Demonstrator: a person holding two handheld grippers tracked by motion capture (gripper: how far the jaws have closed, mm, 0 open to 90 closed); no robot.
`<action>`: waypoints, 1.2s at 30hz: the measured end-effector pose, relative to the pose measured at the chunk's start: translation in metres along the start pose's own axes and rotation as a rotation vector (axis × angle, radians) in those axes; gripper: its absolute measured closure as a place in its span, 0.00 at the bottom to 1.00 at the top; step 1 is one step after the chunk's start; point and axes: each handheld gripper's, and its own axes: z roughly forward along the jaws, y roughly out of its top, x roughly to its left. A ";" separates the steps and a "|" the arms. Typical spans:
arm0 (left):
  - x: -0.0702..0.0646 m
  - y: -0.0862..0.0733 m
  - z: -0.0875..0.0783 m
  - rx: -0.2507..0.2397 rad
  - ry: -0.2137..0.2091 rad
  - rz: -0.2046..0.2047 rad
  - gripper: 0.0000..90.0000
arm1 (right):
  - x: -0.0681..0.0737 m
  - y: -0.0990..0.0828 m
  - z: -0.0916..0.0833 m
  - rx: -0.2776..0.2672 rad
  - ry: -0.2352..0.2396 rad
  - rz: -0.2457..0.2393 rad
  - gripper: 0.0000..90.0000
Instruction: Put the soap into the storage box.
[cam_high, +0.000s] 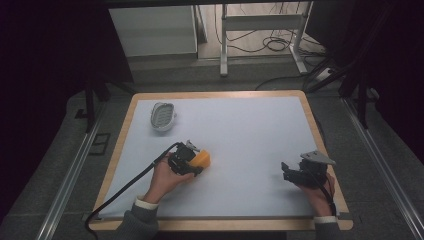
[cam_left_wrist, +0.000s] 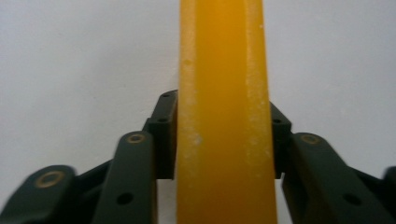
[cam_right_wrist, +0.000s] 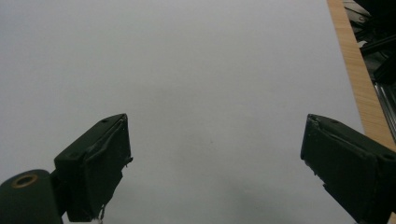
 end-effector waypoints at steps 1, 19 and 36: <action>0.000 0.000 0.000 -0.001 0.001 0.000 0.67 | 0.000 0.000 0.000 -0.001 -0.002 0.008 0.09; 0.005 0.001 -0.015 -0.025 -0.023 0.009 0.68 | -0.002 0.000 0.000 0.004 -0.011 0.019 0.09; 0.023 0.008 -0.037 -0.088 -0.024 -0.021 0.68 | -0.003 0.000 0.000 0.008 -0.015 0.029 0.09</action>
